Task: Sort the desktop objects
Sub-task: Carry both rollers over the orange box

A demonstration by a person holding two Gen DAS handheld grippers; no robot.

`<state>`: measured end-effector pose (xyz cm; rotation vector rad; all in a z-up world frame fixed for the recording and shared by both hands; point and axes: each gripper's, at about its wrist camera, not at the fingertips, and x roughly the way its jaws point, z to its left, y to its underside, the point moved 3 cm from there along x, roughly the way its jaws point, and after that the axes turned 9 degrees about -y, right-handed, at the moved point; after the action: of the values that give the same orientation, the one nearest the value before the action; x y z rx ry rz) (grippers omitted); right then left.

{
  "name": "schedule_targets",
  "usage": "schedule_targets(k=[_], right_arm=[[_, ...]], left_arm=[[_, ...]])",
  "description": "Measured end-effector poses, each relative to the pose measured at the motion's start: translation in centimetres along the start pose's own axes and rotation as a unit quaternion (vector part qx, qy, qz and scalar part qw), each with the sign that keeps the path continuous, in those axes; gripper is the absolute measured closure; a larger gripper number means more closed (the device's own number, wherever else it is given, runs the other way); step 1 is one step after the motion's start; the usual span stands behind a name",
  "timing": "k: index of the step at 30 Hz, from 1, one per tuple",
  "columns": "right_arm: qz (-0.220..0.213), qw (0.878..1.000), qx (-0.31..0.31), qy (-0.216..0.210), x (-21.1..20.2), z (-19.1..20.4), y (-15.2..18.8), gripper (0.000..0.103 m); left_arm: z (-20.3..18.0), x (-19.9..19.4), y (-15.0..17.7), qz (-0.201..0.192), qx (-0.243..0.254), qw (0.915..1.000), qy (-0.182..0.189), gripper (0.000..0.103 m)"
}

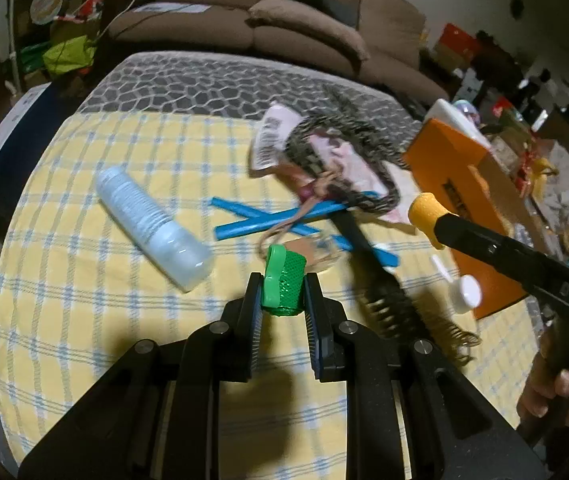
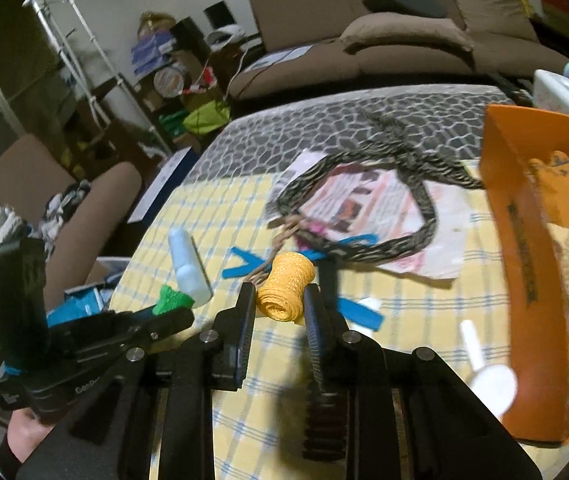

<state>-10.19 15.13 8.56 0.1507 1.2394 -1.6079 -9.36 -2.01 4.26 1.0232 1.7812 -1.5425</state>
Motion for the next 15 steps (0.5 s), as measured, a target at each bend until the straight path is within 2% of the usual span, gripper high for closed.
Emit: schedule_targets(k=[15], right_arm=[[-0.033, 0.999, -0.002, 0.039, -5.4, -4.2, -0.5, 0.079]], left_arm=[[-8.3, -0.7, -1.0, -0.018, 0.039, 0.9980, 0.047, 0.085]])
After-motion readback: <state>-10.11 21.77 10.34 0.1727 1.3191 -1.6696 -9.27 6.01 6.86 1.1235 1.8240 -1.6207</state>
